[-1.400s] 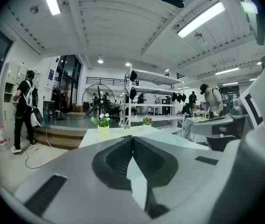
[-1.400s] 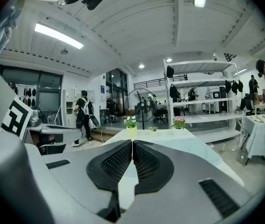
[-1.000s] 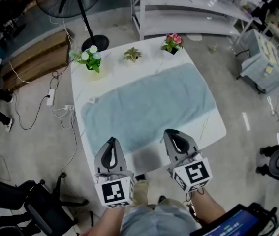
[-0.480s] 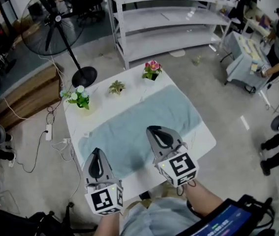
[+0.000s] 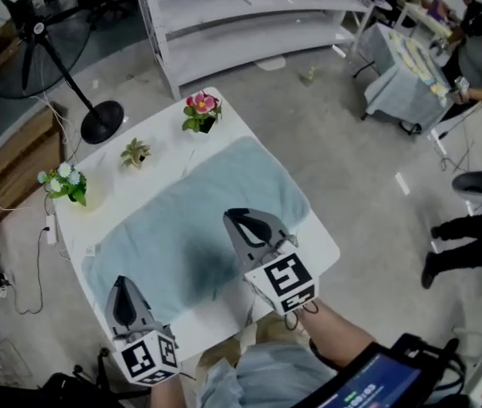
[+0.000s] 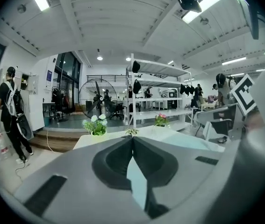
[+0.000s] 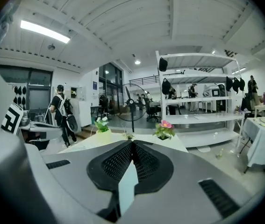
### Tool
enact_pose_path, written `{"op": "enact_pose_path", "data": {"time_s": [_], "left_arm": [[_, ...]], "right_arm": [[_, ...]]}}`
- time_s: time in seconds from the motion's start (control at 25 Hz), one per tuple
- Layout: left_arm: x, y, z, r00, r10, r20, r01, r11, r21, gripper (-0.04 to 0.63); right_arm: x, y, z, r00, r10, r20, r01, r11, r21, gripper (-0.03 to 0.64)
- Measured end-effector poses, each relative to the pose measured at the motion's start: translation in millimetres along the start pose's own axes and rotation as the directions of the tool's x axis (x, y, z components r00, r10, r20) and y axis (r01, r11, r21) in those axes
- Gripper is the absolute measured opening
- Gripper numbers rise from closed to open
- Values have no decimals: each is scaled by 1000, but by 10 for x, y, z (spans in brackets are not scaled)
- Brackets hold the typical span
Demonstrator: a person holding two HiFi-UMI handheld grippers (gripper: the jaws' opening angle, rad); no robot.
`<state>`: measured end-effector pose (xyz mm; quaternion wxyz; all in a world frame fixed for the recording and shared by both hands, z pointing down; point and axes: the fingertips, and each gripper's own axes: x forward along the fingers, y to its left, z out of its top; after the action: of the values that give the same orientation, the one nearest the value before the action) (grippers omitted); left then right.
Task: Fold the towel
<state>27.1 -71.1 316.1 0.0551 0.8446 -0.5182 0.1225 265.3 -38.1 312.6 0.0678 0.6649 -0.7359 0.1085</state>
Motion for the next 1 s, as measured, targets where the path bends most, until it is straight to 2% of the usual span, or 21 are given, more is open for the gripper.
{"op": "enact_pose_path", "data": {"time_s": [0.12,0.28,0.44,0.52,0.64,0.76,0.92,1.0], "left_arm": [[158,-126,-194,998,6,-64,-5,1000,17,8],[478,-296,-413,995,10,-103,-5,999,52,8],[637,-393,-666,984,7,-177,5,998,68,8],[732,-461,-744,980,8,-197,7,997,72,8],[855,-571,-832,976,4,-218,14,997,81,8],[923,-642,-913,974,-4,-227,24,996,83,8],[969,-724,-920,969,-4,-247,23,997,72,8],[990,-730,-907,970,0,-241,17,997,70,8]], "right_arm": [[-20,-442,-357,997,-42,-70,44,999,30,20],[-25,-1152,-758,984,-117,-133,121,992,22,21],[-225,-1681,-1199,947,-210,-245,199,978,-69,25],[-304,-1893,-1383,929,-220,-298,208,975,-74,43],[-380,-2064,-1647,906,-168,-388,191,981,22,113],[-371,-2098,-1836,906,-85,-414,157,977,144,156],[-348,-2083,-1954,912,7,-410,118,953,279,160],[-338,-2083,-1948,915,26,-403,105,949,298,122]]}}
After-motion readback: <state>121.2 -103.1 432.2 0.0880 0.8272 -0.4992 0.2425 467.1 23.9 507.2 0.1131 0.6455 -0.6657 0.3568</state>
